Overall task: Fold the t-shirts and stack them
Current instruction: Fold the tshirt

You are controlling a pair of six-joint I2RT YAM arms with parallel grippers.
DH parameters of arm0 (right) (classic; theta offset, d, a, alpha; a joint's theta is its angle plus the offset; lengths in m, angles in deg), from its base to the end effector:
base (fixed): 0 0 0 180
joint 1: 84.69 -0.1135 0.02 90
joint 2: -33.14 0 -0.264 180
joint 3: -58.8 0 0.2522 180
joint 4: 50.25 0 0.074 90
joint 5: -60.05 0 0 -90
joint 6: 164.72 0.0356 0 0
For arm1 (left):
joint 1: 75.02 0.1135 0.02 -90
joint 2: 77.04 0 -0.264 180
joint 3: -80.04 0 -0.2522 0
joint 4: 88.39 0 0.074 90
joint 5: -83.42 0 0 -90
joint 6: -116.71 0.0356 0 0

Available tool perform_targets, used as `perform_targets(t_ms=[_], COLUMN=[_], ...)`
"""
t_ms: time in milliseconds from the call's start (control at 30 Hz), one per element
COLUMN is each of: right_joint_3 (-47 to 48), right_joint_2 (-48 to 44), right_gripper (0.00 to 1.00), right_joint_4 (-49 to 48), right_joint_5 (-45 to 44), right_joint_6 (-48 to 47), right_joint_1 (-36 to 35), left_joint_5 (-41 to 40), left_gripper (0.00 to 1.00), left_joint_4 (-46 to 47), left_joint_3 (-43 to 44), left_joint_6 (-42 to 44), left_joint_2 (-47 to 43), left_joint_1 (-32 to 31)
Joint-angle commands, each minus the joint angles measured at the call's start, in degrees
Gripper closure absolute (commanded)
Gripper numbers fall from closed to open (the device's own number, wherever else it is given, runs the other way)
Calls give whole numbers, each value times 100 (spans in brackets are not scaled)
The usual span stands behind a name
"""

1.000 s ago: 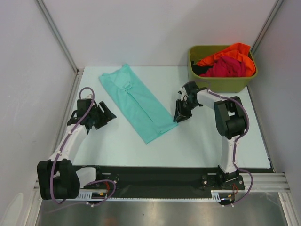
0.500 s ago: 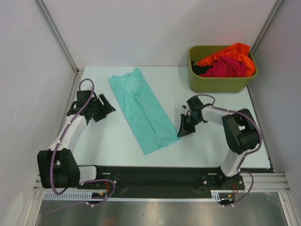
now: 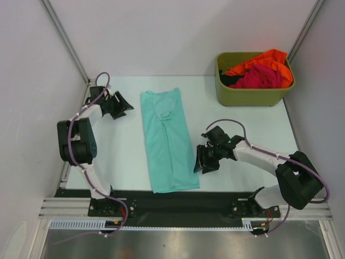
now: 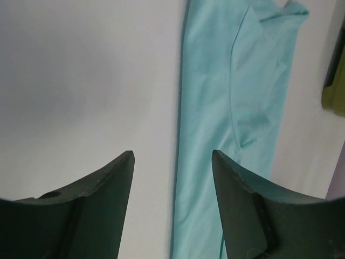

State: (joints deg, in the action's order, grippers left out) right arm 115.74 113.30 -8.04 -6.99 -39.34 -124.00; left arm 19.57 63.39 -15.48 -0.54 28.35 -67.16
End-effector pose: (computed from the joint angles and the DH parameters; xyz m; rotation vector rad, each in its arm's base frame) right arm 0.1855 0.1698 0.1771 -0.2292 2.9139 0.8572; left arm 0.3934 0.0385 0.1979 -0.5310 2.3739 -0.7069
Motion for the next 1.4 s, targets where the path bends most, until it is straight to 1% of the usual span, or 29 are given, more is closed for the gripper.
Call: perform_targets(t_ms=[0,33,67,133,167,200,233,267,333,367,400,467,500,567,633,700,767,867,967,1033,1100,1133,1233,1267,1300,1367], right_joint_3=[296,323,384,480,603,665,744,806,1025,1087,1183,1219,1245,1263,1289,1316,1395,1544,1641,1641,1676,1702,1834,1861,1913,1931], right_joint_2=[26,69,105,306,403,491,674,772,1026,1115,1177,1283,1318,1431,1520,1651,1783,1863,1933,1951,2030,2117,2258,2267,2276,2328], right_gripper=[45,43,41,40,40,40,40,40,40,40,40,40,39,39,39,39,39,39,39,39,39,39,38,37,37,37], right_joint_4=[231,240,249,258,258,275,275,275,275,275,275,223,179,161,144,109,126,152,187,188,179,179,153,100,82,30], right_joint_5=[-55,32,77,164,191,270,305,340,437,463,516,586,639,683,745,815,859,886,894,903,929,921,973,1000,1017,1052], right_joint_6=[-329,-390,-452,-637,-707,-821,-891,-936,-1085,-1111,-1120,-1156,-1173,-1217,-1243,-1261,-1279,-1287,-1288,-1305,-1349,-1366,-1367,-1349,-1340,-1305], right_joint_1=[467,607,818,1021,1178,1250,1320,1390,1557,1593,1697,1777,1847,1918,2014,2076,2138,2147,2156,2164,2164,2156,2182,2191,2191,2217], left_joint_5=[690,655,611,576,366,277,216,137,-205,-381,-635,-804,-987,-1015,-832,-779,-560,-305,-207,-242,-390,-470,-751,-795,-839,-919], left_gripper=[34,34,34,35,36,37,38,40,48,60,63,64,64,61,60,60,60,60,60,58,50,41,32,28,28,26], left_joint_4=[1023,1076,1155,1287,1314,1253,1183,947,465,296,207,163,171,373,391,216,154,250,505,689,795,787,778,830,952,980], left_joint_3=[889,1056,1406,1724,2074,2278,2497,2952,3376,3648,3712,3747,3730,3669,3791,4299,4729,5143,5285,5233,4997,4839,4531,4173,3987,3609], left_joint_6=[-141,-149,-176,-255,-238,-133,-97,-62,-9,-26,-201,-351,-413,-448,-641,-738,-878,-1237,-1537,-1547,-1486,-1416,-977,-863,-844,-800], left_joint_2=[631,824,1148,1492,1633,1983,2143,2344,2802,2899,3057,3120,3129,3137,3364,3602,3936,4322,4508,4430,4142,4026,3500,3333,3096,2953], left_joint_1=[-126,-257,-302,-451,-504,-618,-662,-706,-742,-742,-742,-742,-742,-742,-742,-742,-742,-742,-751,-742,-742,-742,-733,-742,-751,-742])
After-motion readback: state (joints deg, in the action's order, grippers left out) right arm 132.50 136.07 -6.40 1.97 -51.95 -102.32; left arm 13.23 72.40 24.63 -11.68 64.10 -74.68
